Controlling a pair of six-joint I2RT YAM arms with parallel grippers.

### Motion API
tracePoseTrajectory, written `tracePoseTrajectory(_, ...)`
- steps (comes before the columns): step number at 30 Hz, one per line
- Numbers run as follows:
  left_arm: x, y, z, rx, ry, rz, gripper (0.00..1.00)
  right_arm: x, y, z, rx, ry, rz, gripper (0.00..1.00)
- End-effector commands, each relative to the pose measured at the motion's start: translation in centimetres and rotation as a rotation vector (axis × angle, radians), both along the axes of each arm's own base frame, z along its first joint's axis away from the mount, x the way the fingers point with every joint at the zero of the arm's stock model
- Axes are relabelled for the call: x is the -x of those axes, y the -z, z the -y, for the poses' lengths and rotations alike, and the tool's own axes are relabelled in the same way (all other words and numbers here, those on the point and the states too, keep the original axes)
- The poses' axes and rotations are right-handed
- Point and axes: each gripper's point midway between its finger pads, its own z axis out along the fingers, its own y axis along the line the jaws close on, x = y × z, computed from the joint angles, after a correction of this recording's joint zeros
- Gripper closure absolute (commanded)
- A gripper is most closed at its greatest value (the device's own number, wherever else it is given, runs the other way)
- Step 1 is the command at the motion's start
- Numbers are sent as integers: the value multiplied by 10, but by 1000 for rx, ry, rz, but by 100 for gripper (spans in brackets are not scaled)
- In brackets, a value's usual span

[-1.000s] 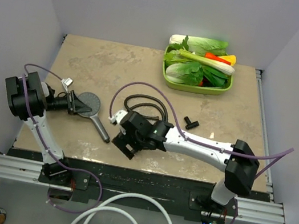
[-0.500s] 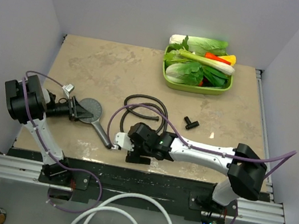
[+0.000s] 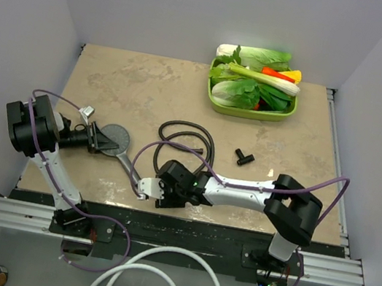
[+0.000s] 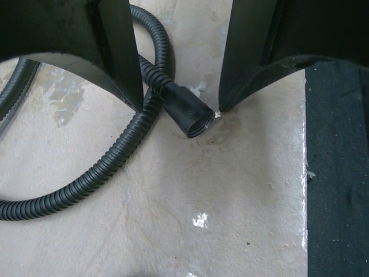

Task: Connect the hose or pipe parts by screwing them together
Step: Pick up the pipeline from the center of the board.

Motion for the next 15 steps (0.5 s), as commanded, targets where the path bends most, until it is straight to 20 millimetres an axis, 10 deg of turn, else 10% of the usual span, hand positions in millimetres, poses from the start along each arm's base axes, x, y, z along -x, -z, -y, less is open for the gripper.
tracePoseTrajectory(1,-15,1,-12,-88,15,157,100,-1,-11,-15,-78,-30,-13,47)
tracePoseTrajectory(15,-13,-1,-11,-77,25,163,100,0,-2,-27,-104,20,-76,78)
